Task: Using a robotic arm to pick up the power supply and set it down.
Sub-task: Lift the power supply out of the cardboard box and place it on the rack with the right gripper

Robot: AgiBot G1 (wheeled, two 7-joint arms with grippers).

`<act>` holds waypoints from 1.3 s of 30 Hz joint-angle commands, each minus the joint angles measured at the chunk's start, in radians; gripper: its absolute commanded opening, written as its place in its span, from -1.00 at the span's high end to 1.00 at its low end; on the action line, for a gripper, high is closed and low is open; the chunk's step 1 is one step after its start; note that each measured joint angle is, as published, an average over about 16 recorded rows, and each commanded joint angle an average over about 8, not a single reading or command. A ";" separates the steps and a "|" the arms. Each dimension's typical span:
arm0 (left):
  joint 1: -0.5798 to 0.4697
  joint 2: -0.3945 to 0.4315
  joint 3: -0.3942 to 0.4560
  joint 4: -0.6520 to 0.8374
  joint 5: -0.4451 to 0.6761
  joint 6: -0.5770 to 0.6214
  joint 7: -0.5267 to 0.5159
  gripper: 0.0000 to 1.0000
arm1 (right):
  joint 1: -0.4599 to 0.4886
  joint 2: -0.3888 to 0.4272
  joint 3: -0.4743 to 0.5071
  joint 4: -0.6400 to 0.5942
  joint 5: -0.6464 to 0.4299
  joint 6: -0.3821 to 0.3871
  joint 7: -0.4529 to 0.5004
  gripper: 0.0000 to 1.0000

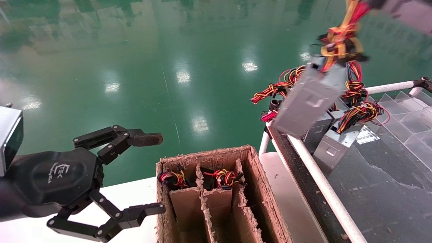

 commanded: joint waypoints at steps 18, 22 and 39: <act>0.000 0.000 0.000 0.000 0.000 0.000 0.000 -1.00 | -0.020 0.259 -0.042 -0.179 0.025 -0.011 -0.100 1.00; 0.000 0.000 0.000 0.000 0.000 0.000 0.000 -1.00 | -0.049 0.251 -0.059 -0.243 0.022 -0.003 -0.103 1.00; 0.000 0.000 0.000 0.000 0.000 0.000 0.000 -1.00 | -0.030 0.042 -0.154 -0.412 -0.108 0.147 -0.198 1.00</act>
